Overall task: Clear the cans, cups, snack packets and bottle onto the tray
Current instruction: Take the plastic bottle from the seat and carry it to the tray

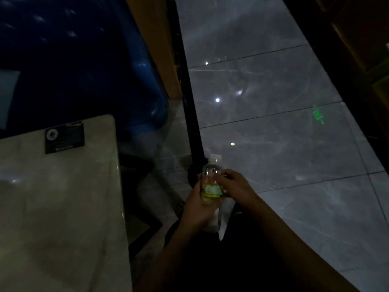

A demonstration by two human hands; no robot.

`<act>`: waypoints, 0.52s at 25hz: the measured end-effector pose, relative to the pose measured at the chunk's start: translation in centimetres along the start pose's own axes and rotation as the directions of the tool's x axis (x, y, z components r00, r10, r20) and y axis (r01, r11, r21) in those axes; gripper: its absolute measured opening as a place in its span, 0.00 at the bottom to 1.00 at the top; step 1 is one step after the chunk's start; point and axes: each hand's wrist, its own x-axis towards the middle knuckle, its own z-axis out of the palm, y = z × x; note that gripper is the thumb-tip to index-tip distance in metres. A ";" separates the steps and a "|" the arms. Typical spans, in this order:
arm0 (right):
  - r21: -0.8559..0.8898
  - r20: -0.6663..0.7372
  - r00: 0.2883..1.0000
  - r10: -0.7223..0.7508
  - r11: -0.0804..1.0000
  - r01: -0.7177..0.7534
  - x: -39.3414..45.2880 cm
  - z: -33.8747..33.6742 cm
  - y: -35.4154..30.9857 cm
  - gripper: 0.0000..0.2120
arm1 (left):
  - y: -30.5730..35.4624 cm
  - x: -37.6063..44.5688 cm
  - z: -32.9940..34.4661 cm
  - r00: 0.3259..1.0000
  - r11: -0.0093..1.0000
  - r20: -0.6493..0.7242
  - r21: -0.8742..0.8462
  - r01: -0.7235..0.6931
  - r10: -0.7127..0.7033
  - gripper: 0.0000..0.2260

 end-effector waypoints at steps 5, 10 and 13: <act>0.011 -0.031 0.990 0.141 0.990 -0.141 5.3 -0.3 5.5 0.19 | -4.5 4.9 0.4 0.992 0.994 0.069 0.046 0.100 -0.103 0.26; -0.163 0.016 0.970 0.241 0.958 -0.236 16.8 1.0 14.8 0.21 | -14.4 17.7 1.9 0.970 0.974 0.097 0.036 0.222 -0.224 0.26; -0.208 -0.039 0.965 0.259 0.942 -0.262 24.5 2.0 20.2 0.22 | -20.8 24.3 3.7 0.973 0.982 0.133 0.054 0.183 -0.189 0.27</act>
